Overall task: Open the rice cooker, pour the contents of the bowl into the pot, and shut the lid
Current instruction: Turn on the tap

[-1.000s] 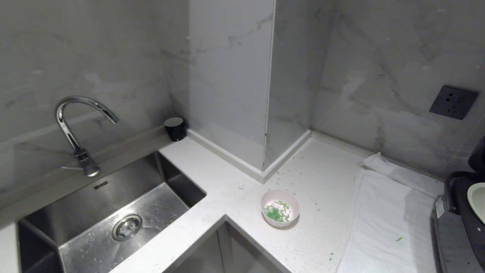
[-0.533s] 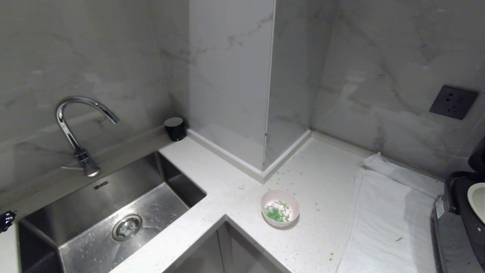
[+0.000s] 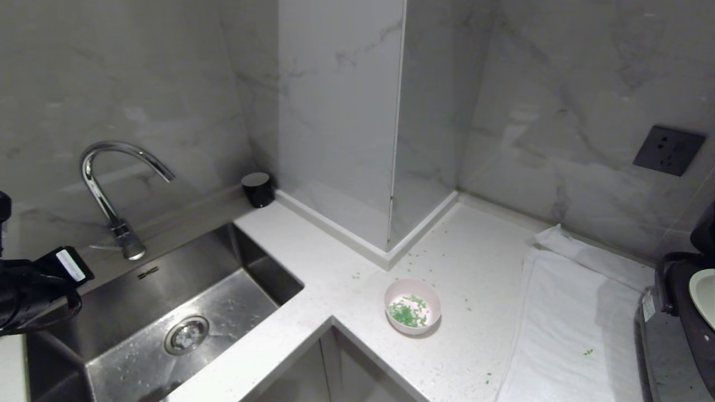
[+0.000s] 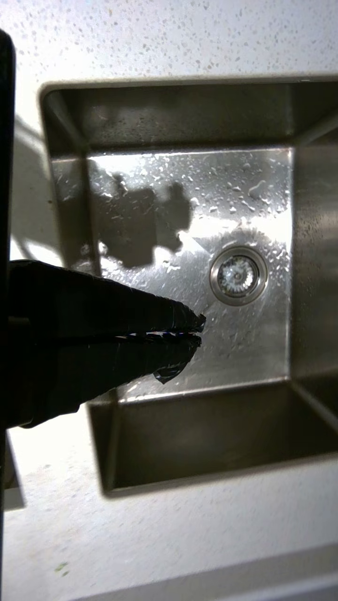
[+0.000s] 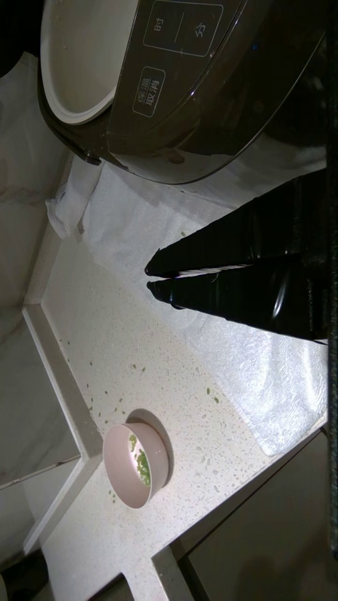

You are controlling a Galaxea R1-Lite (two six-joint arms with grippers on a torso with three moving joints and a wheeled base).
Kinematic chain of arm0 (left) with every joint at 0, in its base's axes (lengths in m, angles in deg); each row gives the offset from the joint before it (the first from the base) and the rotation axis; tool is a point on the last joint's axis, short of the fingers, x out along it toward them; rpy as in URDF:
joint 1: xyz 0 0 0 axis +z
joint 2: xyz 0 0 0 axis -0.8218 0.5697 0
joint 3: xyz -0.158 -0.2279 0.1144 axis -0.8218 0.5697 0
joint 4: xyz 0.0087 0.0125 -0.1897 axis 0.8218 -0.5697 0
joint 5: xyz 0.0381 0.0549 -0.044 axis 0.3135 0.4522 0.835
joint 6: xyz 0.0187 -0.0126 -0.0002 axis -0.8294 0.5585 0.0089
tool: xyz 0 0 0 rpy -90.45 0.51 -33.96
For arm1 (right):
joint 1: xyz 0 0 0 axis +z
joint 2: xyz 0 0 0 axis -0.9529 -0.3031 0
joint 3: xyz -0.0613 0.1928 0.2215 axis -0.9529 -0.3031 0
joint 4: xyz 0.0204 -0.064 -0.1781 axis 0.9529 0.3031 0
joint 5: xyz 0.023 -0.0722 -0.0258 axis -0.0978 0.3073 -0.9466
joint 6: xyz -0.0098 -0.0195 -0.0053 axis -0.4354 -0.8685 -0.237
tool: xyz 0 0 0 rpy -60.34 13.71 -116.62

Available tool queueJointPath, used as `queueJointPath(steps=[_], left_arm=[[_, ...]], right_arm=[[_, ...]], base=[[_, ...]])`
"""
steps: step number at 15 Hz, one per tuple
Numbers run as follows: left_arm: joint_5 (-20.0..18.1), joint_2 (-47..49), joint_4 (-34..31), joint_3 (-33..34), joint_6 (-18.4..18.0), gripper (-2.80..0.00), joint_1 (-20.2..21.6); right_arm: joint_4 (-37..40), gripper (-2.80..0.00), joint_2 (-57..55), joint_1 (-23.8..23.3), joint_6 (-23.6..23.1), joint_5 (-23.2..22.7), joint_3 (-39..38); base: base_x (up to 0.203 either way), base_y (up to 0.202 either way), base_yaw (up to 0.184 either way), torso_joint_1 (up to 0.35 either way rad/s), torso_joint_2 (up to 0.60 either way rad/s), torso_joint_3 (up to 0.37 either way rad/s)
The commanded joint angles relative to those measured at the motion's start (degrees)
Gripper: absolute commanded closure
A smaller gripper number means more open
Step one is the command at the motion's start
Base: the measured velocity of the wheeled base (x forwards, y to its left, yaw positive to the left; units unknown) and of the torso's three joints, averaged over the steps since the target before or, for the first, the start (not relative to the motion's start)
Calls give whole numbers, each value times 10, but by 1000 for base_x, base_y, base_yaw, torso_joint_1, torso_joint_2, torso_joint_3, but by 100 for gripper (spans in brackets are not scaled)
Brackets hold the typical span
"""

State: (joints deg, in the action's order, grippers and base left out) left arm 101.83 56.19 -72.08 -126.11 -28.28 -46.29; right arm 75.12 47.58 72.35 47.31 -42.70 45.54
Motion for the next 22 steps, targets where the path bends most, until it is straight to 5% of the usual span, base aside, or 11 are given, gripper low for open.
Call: queueJointPath(steps=[1, 6, 12, 13, 22], left_arm=[[18, 100, 11, -31, 12, 0, -6], [55, 230, 72, -64, 17, 0, 2], [61, 339, 78, -187, 2, 0, 58], [62, 350, 78, -194, -1, -280, 68], [62, 469, 81, -356, -42, -280, 114]], right_arm=[[0, 0, 0, 0, 0, 0, 0], [0, 0, 0, 0, 0, 0, 0], [0, 0, 0, 0, 0, 0, 0], [0, 0, 0, 0, 0, 0, 0], [0, 0, 0, 0, 0, 0, 0]], base=[[0, 0, 0, 0, 0, 0], [0, 0, 0, 0, 0, 0], [0, 0, 0, 0, 0, 0], [0, 0, 0, 0, 0, 0], [0, 0, 0, 0, 0, 0]])
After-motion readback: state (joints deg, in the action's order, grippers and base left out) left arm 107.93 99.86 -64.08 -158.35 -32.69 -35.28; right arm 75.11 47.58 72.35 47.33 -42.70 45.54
